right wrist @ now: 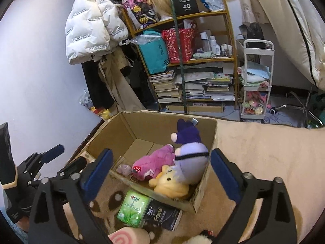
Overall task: Organize soft objects
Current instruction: 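Open right tool to drop doll into box while left tool releases bagged toy, then move left tool toward pink swirl plush while right tool moves toward white fluffy chick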
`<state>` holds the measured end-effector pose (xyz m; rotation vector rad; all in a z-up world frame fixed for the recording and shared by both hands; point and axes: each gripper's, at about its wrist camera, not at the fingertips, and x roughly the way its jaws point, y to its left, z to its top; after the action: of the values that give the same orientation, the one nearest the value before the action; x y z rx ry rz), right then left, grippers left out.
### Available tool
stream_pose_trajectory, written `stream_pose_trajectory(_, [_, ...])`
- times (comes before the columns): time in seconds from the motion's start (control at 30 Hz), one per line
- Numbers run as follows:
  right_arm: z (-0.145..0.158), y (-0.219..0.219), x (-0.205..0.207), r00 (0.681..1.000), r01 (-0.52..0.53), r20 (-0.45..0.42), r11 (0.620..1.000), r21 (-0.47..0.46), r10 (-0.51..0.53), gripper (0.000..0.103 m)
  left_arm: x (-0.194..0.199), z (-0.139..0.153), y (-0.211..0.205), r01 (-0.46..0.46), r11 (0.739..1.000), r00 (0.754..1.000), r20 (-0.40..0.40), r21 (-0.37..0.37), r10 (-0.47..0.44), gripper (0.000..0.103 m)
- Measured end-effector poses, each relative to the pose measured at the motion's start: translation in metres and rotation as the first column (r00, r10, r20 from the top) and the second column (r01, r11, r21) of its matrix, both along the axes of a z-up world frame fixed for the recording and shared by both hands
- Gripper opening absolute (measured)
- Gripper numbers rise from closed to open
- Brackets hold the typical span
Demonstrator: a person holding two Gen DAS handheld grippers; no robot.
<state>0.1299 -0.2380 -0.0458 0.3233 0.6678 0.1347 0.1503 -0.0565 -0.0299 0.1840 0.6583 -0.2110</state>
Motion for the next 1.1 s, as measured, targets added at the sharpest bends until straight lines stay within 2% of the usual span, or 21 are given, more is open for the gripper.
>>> stream_pose_trajectory(0.17, [0.012,-0.005,-0.018,1.000,0.030,0.003,1.000,0.001,-0.030,0.102,-0.022,0.011,0.003,-0.008,1.000,1.000,-0.007,0.006,0.008,0.083])
stream_pose_trajectory(0.57, [0.032,-0.012,-0.061,0.998,0.065,-0.022,0.997,-0.048,-0.067,0.103,-0.071,0.030,0.020,-0.027,1.000,0.999,-0.021,-0.012,0.026,0.097])
stream_pose_trajectory(0.9, [0.034,-0.015,-0.092,0.994,0.098,-0.048,0.993,-0.065,-0.101,0.103,-0.098,0.028,0.016,-0.014,1.000,0.999,-0.038,0.021,0.015,0.097])
stream_pose_trajectory(1.1, [0.030,-0.013,-0.104,0.993,0.098,-0.058,0.991,-0.095,-0.104,0.103,-0.109,0.017,0.014,0.007,1.000,0.996,-0.093,0.029,-0.004,0.097])
